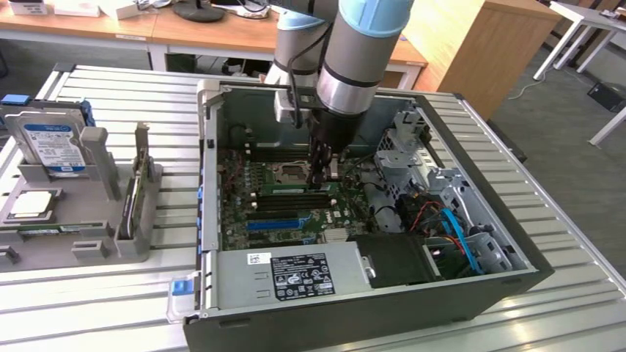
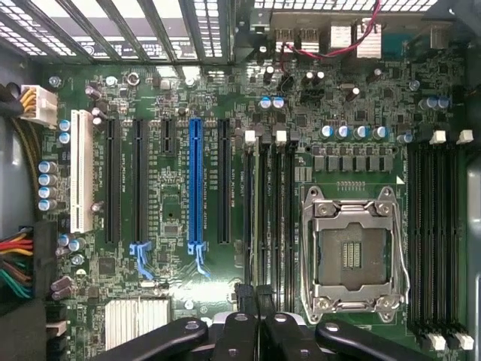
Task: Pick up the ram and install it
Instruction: 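Insert the ram into the slot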
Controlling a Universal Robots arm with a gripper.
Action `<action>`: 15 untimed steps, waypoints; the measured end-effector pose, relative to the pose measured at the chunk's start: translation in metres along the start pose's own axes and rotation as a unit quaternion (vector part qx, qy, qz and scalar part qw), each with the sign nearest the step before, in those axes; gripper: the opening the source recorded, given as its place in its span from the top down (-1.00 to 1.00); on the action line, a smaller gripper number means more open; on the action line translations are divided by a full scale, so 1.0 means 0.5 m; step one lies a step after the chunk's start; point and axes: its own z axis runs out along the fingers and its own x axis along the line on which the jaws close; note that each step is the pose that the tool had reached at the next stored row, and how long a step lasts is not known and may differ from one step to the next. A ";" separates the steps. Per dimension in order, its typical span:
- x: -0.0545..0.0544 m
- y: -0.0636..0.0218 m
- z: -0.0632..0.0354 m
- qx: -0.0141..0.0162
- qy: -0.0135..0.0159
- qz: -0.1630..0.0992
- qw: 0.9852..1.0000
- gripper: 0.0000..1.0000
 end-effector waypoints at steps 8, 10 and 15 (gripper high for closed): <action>0.000 0.000 -0.010 0.000 0.000 0.000 1.000 0.76; 0.000 0.000 -0.010 0.000 0.000 0.000 1.000 0.76; 0.002 0.000 -0.010 0.000 0.000 0.000 1.000 0.76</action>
